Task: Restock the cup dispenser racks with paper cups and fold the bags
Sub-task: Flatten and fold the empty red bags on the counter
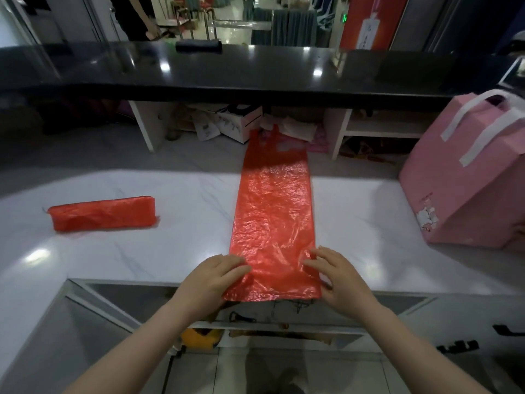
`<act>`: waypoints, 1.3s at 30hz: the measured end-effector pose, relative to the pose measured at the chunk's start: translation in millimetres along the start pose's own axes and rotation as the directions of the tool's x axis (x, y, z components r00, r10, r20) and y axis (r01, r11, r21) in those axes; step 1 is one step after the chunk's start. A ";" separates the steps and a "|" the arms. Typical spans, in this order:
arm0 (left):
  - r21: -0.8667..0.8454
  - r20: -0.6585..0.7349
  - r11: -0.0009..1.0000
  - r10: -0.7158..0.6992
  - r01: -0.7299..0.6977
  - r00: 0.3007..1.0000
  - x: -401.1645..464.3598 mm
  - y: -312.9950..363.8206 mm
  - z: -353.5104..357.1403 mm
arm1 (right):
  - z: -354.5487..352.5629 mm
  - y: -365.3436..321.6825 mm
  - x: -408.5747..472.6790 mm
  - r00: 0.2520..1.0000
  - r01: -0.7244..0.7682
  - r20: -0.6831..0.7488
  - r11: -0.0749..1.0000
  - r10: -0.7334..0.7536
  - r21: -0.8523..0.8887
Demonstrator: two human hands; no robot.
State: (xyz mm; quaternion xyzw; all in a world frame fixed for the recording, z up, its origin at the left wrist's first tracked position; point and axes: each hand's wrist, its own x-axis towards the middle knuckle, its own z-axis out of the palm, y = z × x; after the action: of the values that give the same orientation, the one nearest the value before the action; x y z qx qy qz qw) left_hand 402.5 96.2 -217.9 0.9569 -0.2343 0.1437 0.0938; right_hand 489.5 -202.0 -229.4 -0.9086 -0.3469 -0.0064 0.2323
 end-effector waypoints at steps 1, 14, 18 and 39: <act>-0.022 0.026 1.000 0.003 -0.003 1.000 4.4 2.3 -1.4 | -1.2 1.4 -1.2 0.998 0.010 -0.065 1.000 -0.009 0.013; 0.110 -0.097 0.994 0.013 -0.002 0.995 23.3 -4.4 -0.1 | -9.1 -0.3 -4.6 0.977 0.083 -0.193 0.995 -0.093 -0.060; 0.215 -0.006 0.977 0.004 -0.003 1.000 22.1 -4.6 6.3 | -2.9 -1.1 -0.3 0.998 0.061 -0.012 0.993 -0.062 -0.099; -0.427 0.152 0.762 -0.470 0.487 0.869 41.5 -7.0 23.9 | -1.5 23.0 12.3 0.911 -0.368 -0.098 0.897 0.400 0.243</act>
State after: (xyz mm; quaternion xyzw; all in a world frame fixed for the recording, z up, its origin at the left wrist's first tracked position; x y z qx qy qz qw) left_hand 446.6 79.0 -227.9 0.9384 -0.0110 0.0392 0.3431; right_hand 513.7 -209.9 -235.6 -0.9251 -0.1409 0.0118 0.3524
